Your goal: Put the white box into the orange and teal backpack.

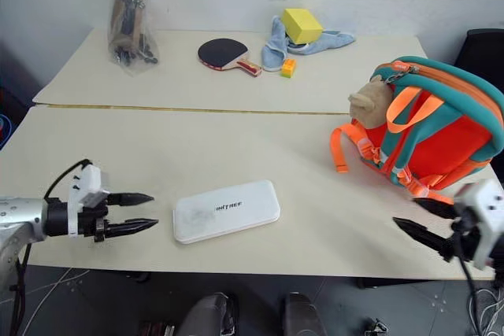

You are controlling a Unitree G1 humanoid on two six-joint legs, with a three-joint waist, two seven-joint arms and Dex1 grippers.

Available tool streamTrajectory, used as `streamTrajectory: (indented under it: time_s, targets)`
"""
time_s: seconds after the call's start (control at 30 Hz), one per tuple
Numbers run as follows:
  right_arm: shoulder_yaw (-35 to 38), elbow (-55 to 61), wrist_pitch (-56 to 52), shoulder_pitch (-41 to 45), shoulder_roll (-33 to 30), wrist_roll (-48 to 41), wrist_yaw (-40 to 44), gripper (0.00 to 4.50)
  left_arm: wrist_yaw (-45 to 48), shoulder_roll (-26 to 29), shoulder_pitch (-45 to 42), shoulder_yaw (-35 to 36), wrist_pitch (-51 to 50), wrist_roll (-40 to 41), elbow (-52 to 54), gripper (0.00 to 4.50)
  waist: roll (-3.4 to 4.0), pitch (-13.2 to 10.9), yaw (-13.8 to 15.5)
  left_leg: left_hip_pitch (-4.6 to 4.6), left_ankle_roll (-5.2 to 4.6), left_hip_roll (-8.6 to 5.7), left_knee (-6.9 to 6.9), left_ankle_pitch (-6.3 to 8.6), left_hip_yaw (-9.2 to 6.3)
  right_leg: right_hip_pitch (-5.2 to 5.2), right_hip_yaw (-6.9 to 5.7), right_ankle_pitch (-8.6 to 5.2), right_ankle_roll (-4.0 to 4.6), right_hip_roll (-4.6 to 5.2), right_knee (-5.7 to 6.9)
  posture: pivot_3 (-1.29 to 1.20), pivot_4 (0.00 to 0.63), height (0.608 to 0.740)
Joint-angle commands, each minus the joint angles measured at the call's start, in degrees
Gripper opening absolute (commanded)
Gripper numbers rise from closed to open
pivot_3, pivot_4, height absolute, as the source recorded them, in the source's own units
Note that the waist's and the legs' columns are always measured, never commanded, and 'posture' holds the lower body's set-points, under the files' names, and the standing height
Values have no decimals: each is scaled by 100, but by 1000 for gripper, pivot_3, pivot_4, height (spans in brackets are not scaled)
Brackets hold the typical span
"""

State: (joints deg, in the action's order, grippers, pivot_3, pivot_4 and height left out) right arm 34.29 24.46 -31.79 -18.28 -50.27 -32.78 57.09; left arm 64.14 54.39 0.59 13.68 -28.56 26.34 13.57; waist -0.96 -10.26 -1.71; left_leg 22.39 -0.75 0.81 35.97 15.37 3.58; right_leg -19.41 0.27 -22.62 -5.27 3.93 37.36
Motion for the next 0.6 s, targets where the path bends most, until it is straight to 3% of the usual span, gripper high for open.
streamTrajectory:
  time_s: [0.03,0.2,0.4,0.6]
  targets:
    - [-894,139,205,576,-105,342,-183,1685,3,72,10,-233,284,-262,162,1744,0,0,-6,-1,0,0,2,0,0,1,1,0,0,0,0,0,150,740]
    - [-1987,-155,328,1532,57,699,-341,0,-192,-112,-18,-640,333,-495,21,99,3,-1,0,5,1,0,-2,0,0,-11,0,-1,2,0,-1,0,150,740]
    - [-3215,-609,432,2440,573,1385,-772,0,-726,-431,-353,-1066,407,-972,-295,39,2,-1,17,12,-2,0,10,1,-1,-12,-3,-1,2,0,4,0,150,740]
    - [-3762,-951,540,2815,940,1755,-957,0,-857,-787,-1017,-1361,286,-997,-363,39,2,-2,18,11,-3,-3,13,-1,-3,-11,-9,-1,2,1,11,0,150,740]
